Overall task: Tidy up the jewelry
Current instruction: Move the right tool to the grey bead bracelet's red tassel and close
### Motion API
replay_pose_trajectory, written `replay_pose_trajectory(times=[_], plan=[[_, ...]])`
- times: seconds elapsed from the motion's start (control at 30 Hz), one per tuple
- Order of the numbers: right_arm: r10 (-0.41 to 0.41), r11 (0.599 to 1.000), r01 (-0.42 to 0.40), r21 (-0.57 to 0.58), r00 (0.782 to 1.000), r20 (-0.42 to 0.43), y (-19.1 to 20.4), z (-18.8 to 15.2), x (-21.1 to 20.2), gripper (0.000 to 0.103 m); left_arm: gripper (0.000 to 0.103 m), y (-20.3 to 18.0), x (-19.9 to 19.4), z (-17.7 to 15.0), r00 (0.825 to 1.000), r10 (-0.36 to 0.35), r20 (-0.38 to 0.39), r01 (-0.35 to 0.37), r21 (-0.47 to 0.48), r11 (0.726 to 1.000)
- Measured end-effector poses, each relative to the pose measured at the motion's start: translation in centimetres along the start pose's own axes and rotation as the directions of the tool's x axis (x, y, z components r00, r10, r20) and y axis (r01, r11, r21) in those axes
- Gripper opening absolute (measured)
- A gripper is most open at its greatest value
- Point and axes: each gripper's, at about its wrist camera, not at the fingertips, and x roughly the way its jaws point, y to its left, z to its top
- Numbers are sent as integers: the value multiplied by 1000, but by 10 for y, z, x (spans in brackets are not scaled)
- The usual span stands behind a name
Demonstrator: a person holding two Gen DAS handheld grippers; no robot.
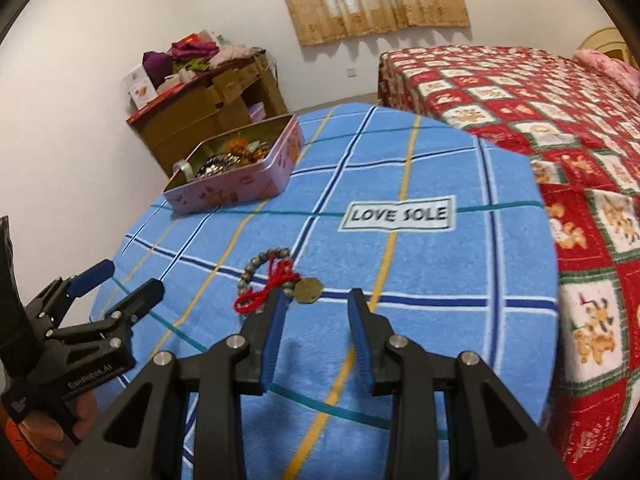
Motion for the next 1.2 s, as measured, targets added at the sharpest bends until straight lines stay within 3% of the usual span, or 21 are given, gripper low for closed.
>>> replay_pose_trajectory(times=[0.27,0.43,0.53,0.7,0.83,0.97,1.07,1.2], plan=[[-39,987,35,-159,999,-23,28,11,38,35,89,15,-3,-1,1000,-3,-18,2,-72,997],[-42,971,33,-236,999,-33,39,12,45,24,89,22,-2,-6,1000,10,-30,-13,-93,996],[-46,962,19,-273,995,-92,43,10,56,21,89,25,0,-7,999,0,-41,-5,-113,994],[-105,954,64,-293,986,-128,40,14,65,19,89,27,-2,-8,999,-7,-40,2,-126,992],[-73,967,41,-250,990,-118,33,17,59,10,89,30,-5,-8,999,-4,-35,0,-124,992],[46,988,-54,-144,997,-61,23,23,38,9,89,34,-5,-9,999,-10,-37,5,-141,990],[5,989,-7,-150,1000,-16,23,28,28,10,89,36,-3,-8,999,-18,-45,11,-155,988],[24,981,-30,-194,999,-31,30,27,30,10,89,36,-2,-8,998,-29,-47,21,-168,986]])
